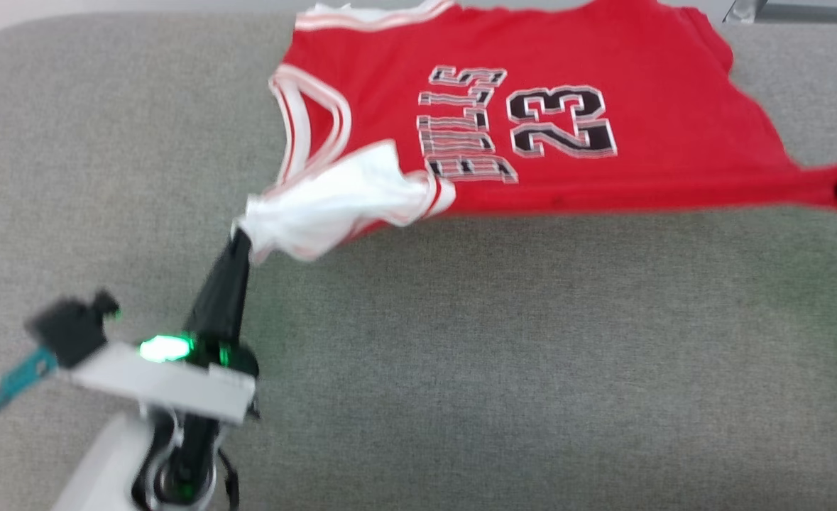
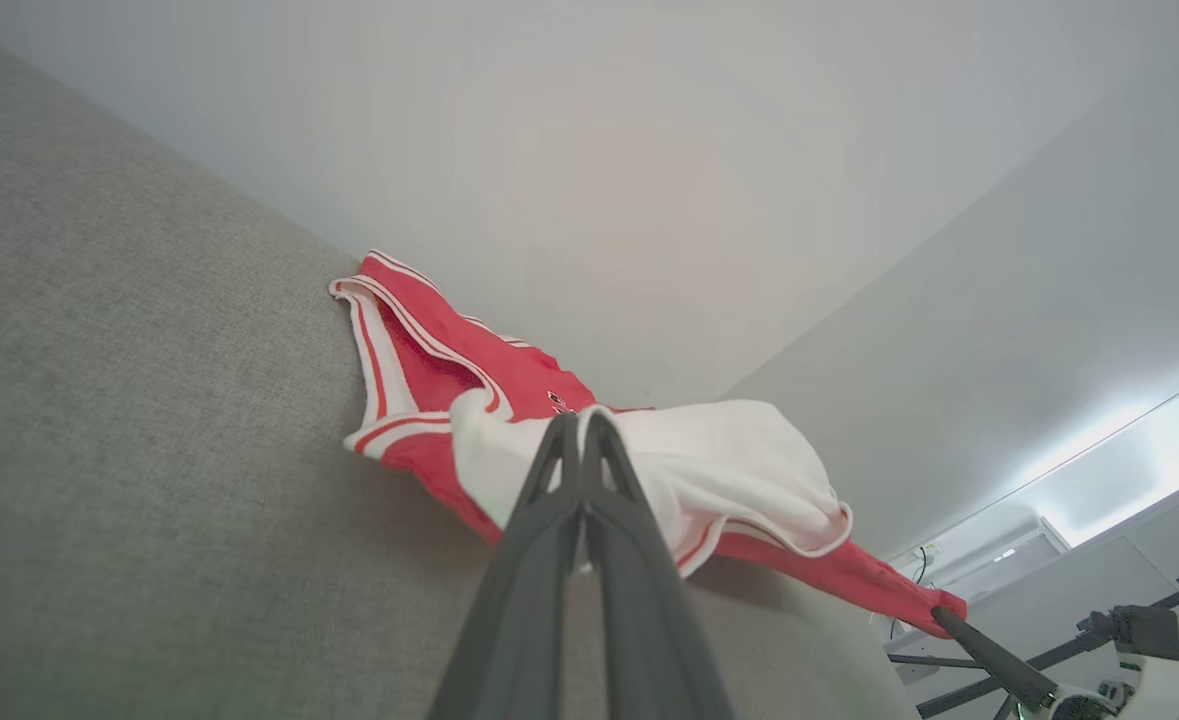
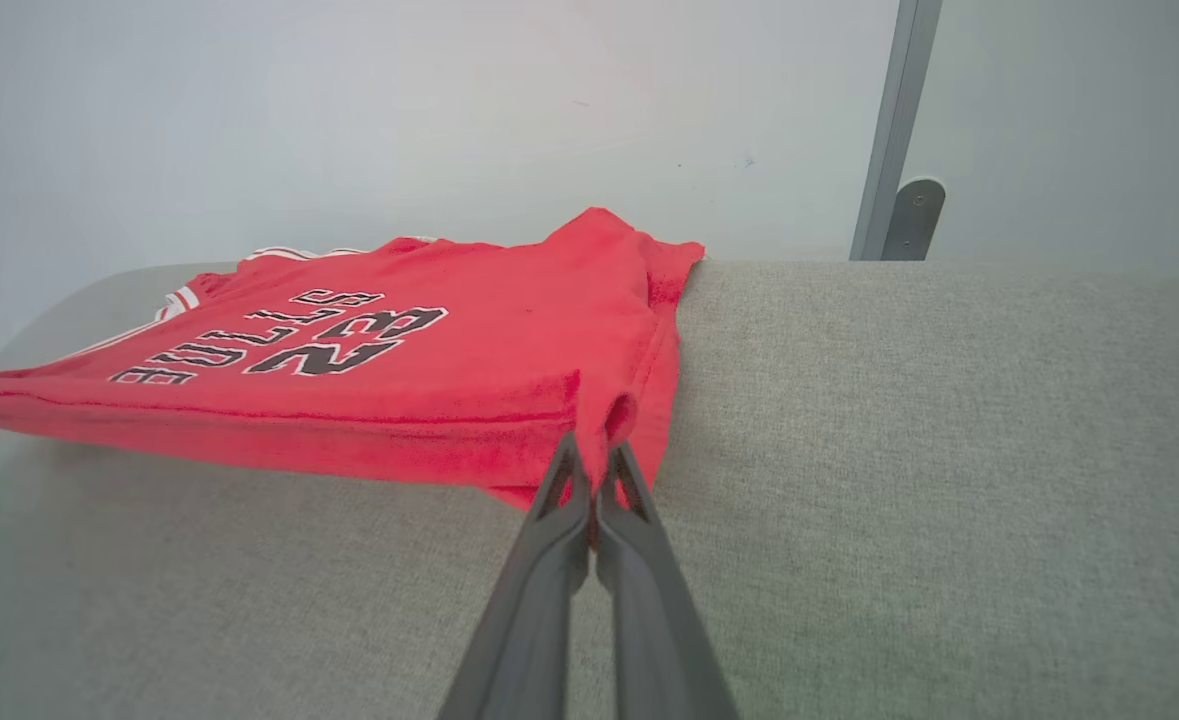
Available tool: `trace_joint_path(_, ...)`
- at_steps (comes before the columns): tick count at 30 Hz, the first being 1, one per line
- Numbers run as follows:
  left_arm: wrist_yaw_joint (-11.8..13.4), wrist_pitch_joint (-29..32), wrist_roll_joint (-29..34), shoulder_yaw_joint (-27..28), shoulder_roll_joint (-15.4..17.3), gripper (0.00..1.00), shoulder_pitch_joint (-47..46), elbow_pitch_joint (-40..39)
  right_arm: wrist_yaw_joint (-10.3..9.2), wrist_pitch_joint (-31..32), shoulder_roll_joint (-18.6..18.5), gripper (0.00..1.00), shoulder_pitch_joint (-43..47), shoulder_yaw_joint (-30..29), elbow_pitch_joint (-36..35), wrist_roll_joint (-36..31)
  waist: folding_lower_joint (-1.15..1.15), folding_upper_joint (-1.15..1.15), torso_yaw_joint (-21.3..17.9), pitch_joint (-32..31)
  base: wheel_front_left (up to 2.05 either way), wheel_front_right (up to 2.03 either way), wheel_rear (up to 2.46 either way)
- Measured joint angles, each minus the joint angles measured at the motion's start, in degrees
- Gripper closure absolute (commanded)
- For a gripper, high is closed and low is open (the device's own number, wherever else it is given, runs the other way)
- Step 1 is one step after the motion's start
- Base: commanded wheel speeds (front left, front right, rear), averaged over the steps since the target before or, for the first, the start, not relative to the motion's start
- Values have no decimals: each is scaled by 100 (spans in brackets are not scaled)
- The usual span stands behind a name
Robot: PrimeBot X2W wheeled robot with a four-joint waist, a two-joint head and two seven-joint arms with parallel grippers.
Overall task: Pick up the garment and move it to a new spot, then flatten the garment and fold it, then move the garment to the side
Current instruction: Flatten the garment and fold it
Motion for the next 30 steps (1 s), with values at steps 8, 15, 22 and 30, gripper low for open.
trace_joint_path(8, 0, 0, 383, 478, 46, 100, 1565, -1162, 0, 538, -18, 100, 1606, -1018, -1336, -268, 0, 0, -50, -191, 0, 0, 0)
trace_joint_path(15, 274, 0, 642, 606, 156, 100, 2354, -1985, 0, 1321, 436, 100, 2802, -2019, -2610, -620, 0, 0, -38, -148, 0, 0, 0)
trace_joint_path(22, 386, 208, 761, 455, 129, 100, 1927, -1964, -1, 2002, 867, 100, 2770, -2313, -2953, -882, 0, 0, -4, -78, 0, 0, 0)
trace_joint_path(30, 299, 358, 965, 288, -52, 100, 658, -1014, -1, 2279, 1020, 100, 1401, -1961, -1991, -1083, 0, 0, 14, 123, 0, 0, 0)
